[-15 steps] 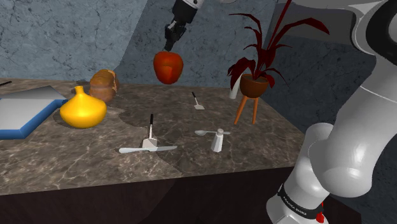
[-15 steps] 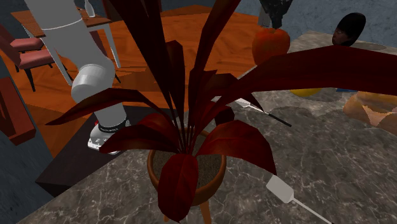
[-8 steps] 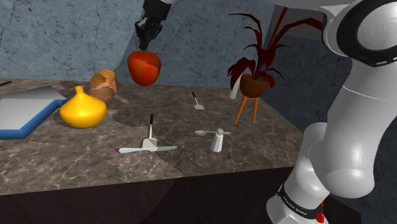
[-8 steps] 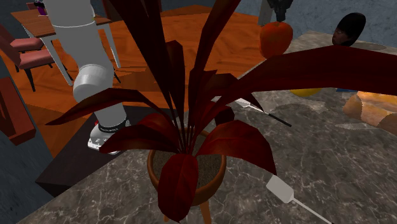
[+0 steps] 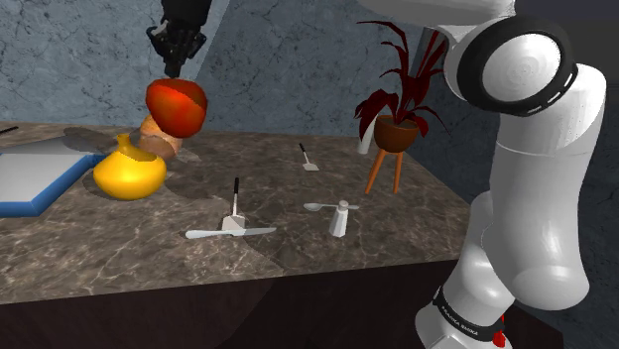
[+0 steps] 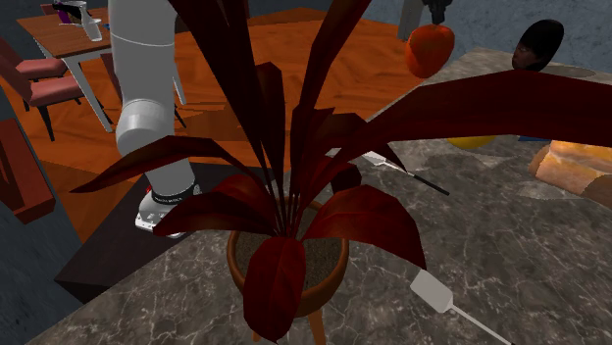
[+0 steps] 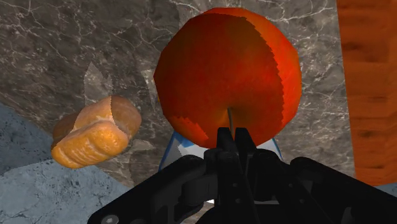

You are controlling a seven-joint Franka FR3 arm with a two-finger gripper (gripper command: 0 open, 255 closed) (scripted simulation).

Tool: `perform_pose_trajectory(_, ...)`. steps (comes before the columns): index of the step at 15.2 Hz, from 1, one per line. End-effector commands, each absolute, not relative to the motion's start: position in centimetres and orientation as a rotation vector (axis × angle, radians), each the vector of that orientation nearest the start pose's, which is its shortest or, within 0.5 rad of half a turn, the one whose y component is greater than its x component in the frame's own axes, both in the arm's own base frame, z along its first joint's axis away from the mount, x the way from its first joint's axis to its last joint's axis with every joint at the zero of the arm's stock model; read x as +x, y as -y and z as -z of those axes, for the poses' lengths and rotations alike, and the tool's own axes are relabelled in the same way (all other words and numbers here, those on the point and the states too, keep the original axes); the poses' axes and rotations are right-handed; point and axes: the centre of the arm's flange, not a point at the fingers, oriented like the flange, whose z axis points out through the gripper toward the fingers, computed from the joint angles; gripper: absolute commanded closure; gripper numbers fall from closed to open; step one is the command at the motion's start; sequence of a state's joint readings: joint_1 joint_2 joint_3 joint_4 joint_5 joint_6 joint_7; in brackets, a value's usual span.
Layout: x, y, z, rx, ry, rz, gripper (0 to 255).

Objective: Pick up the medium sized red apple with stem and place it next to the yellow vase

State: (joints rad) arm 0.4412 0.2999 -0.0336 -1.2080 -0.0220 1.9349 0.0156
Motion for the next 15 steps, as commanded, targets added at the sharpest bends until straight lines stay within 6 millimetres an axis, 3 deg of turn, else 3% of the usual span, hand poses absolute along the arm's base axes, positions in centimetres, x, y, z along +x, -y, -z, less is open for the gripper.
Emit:
perform_pose_trajectory(1,62.6,-29.6,-65.9,-2.953,0.595,0.651,255)
perform_pose_trajectory(2,63.0,-30.6,-65.9,-2.953,0.595,0.651,255)
perform_pose_trajectory(15,63.0,-30.6,-59.1,-2.953,0.595,0.651,255)
